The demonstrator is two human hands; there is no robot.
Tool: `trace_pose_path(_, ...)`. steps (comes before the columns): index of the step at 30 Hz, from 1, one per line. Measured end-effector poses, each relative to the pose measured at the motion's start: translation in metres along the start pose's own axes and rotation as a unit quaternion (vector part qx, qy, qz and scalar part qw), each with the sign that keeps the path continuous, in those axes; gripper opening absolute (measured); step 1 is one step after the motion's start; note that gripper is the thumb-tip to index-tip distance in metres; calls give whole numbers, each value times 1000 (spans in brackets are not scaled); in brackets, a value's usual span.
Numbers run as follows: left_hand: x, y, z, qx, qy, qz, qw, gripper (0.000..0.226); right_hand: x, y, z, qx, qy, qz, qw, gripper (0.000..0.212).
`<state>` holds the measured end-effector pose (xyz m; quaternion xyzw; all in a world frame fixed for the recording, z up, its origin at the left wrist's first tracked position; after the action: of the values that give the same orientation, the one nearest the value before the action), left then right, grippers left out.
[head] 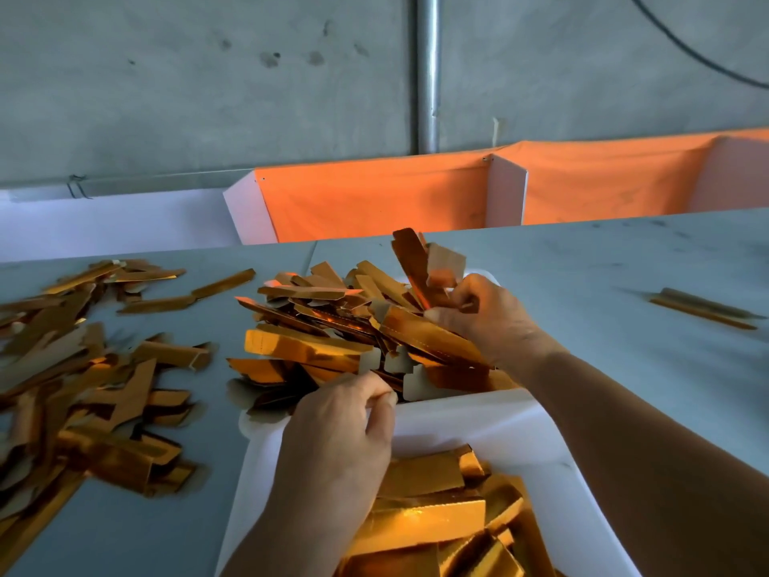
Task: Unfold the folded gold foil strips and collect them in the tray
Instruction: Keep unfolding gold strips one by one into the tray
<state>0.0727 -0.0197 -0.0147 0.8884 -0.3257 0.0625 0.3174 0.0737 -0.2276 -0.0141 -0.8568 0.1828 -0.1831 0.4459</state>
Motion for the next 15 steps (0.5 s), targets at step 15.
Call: trace_pose_path(15, 4, 3, -11, -384, 42, -15, 922, 59, -46, -23, -5, -28, -96, -97, 990, 37)
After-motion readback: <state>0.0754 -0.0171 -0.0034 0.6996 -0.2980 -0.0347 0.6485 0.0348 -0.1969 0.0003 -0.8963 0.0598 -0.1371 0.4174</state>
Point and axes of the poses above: each hand's wrist, its own x-axis towards the middle knuckle, its own z-axis out of the palm, y = z × x, the point moved 3 cm from there along x, towards the middle knuckle, and after that the axes turned 3 degrees about -y, right-handed, at the moved point
